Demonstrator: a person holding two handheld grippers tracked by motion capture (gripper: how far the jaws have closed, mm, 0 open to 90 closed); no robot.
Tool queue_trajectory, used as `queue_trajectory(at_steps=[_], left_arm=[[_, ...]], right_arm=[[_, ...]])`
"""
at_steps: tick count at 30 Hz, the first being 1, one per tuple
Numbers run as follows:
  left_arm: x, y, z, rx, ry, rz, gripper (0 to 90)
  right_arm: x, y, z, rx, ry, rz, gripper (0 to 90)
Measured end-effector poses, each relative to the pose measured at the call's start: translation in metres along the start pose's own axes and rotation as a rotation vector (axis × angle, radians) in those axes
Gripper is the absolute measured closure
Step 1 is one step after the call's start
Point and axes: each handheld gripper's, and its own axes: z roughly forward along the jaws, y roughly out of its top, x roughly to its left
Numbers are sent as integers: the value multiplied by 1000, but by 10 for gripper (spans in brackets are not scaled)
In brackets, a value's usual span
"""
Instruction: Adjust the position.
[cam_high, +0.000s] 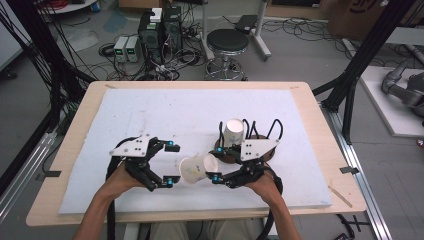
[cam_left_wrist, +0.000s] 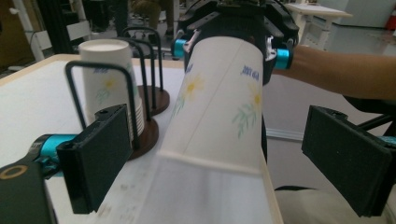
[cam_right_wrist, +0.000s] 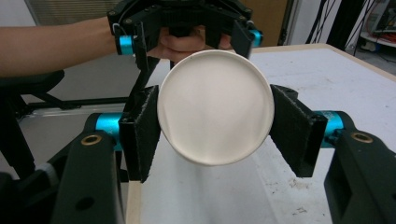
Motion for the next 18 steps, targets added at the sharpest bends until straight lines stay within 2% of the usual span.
queue_trajectory(at_steps=[3, 8, 14, 18], left_arm=[[0, 3, 14, 4, -9, 16, 84], [0, 2, 31, 29, -19, 18, 84], [1, -7, 39, 63, -17, 10, 86], [1, -12, 41, 65, -17, 14, 101]], right_arm=[[0, 0, -1, -4, 0, -4, 380], [0, 1, -1, -15, 6, -2, 380], [0, 1, -2, -22, 12, -5, 381], [0, 2, -2, -26, 19, -7, 380]])
